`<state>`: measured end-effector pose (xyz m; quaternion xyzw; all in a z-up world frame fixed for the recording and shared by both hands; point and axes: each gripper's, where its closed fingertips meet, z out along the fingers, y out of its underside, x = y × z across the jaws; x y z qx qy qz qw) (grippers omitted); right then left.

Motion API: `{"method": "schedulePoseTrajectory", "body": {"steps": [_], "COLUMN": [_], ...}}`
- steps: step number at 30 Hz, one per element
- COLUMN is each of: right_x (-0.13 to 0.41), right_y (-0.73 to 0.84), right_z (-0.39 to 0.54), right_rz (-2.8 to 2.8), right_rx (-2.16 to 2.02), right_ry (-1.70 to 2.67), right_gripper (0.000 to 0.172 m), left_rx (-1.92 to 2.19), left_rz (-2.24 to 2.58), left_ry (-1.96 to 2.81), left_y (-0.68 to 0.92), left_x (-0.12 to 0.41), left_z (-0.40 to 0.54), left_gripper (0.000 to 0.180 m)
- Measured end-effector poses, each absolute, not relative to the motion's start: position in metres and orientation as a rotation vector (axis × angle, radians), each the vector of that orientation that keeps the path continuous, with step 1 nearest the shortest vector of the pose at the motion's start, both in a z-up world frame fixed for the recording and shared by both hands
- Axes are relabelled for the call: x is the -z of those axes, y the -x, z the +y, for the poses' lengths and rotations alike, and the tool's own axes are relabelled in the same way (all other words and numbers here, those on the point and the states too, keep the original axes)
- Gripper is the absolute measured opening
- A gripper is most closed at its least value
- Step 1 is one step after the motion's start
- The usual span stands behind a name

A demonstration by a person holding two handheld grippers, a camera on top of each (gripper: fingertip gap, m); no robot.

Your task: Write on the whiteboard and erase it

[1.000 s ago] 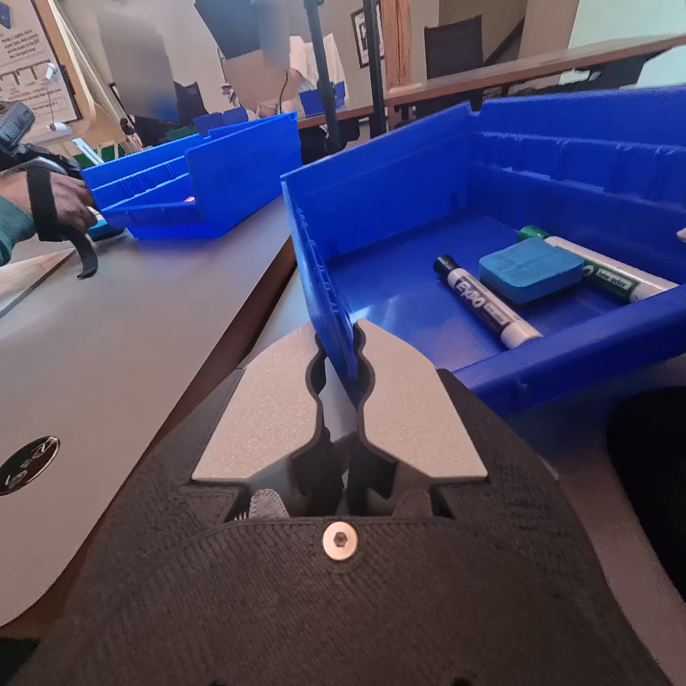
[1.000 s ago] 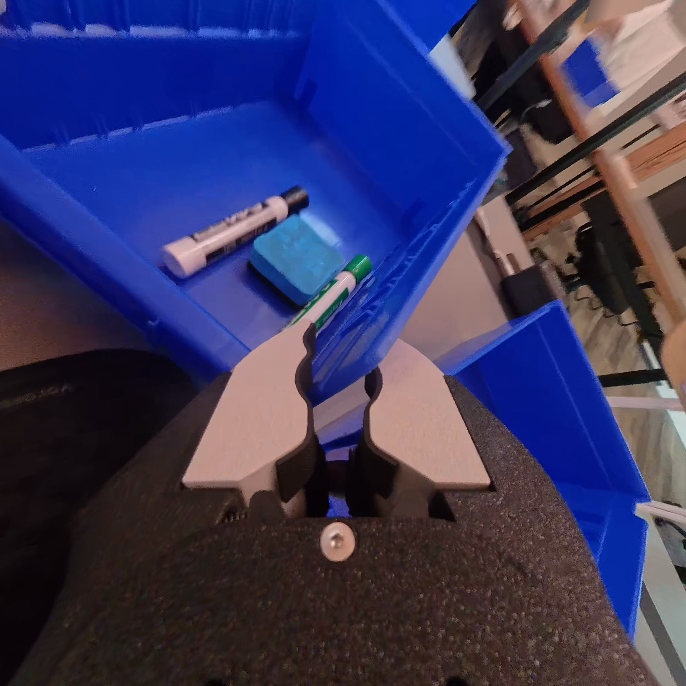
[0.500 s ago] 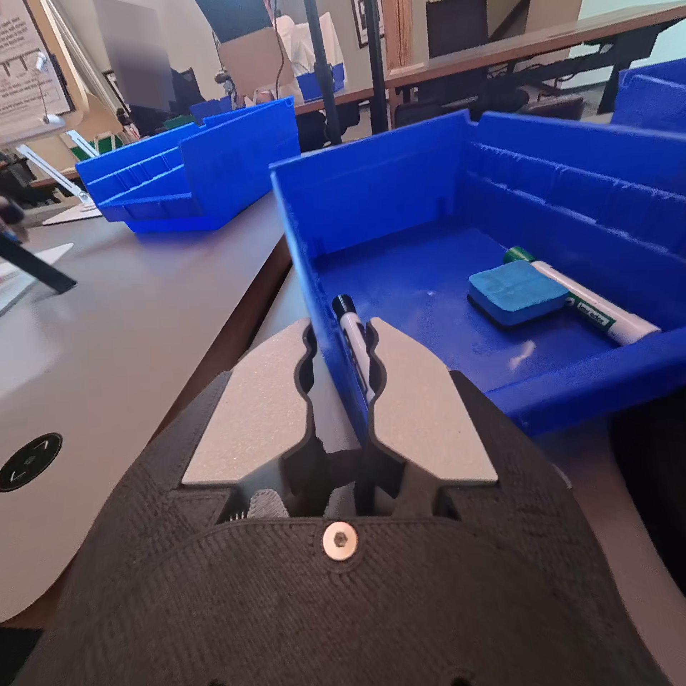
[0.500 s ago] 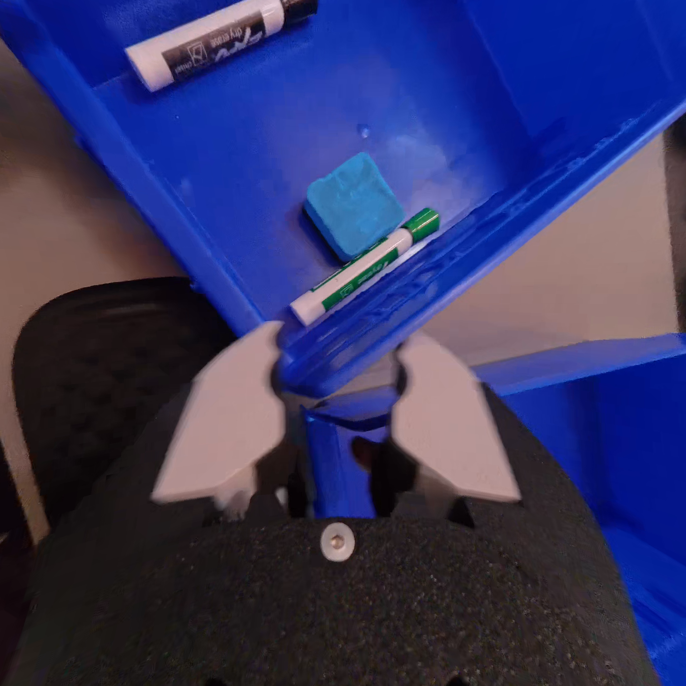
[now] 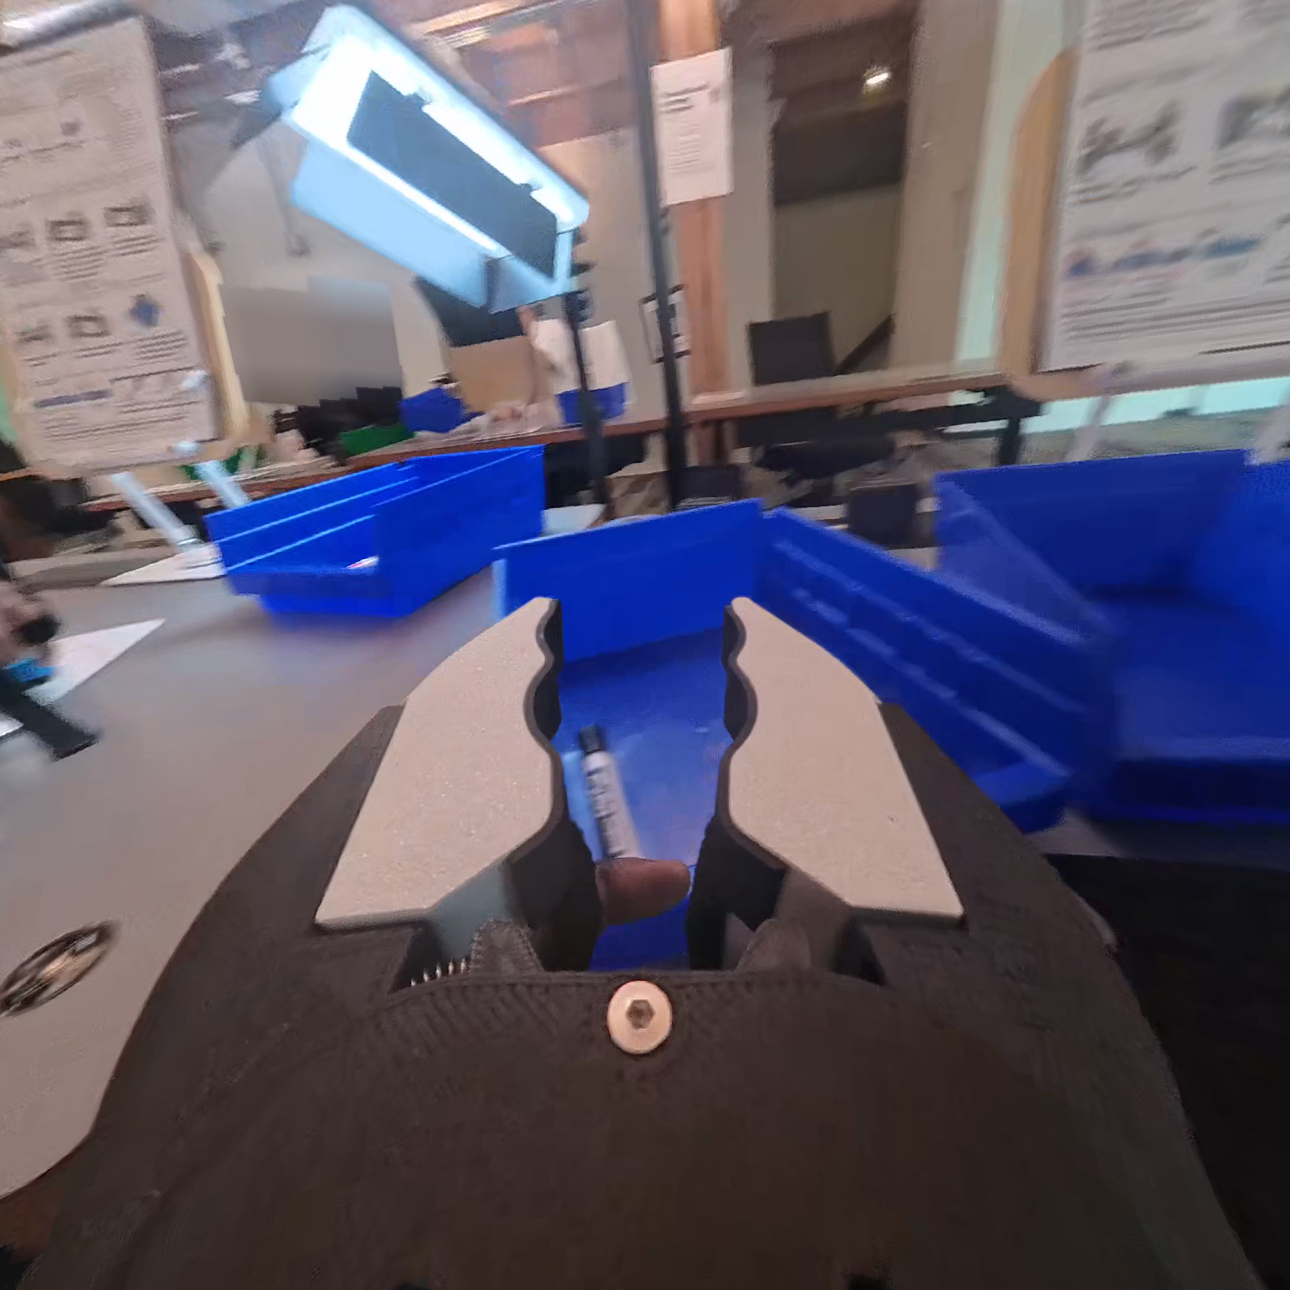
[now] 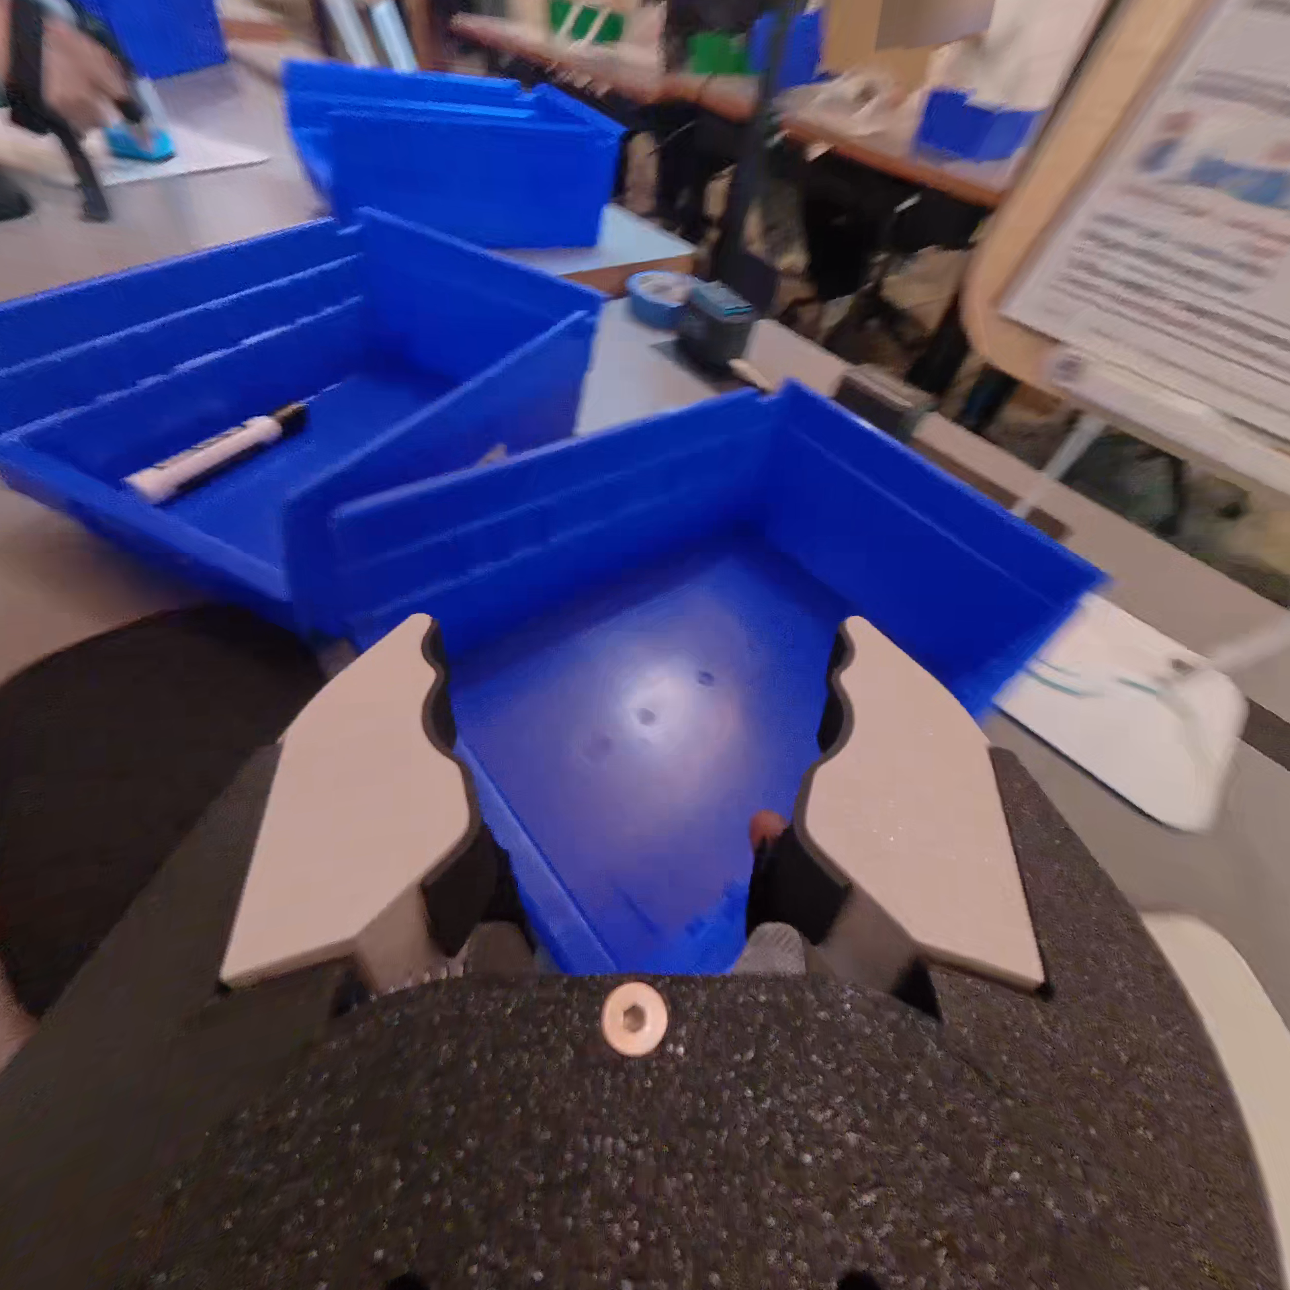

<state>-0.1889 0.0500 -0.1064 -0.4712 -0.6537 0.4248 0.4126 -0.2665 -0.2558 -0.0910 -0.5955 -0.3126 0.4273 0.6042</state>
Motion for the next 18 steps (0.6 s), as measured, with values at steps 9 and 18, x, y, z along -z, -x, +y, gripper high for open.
{"method": "schedulePoseTrajectory", "body": {"steps": [9,18], "right_x": [0.182,0.185], "right_y": [0.148,0.13], "right_z": [0.086,0.107], "right_rz": [-1.555,-1.731], "right_rx": [-1.041,-0.785], "right_ry": [1.452,1.464], "right_gripper": [0.096,0.02], "left_rx": [-0.722,-0.561], "left_rz": [-0.493,-0.539], "left_ry": [1.581,1.784], "left_y": [0.217,0.203], "left_x": [0.102,0.164], "left_z": [-0.122,-0.07], "left_gripper": [0.045,0.045]}}
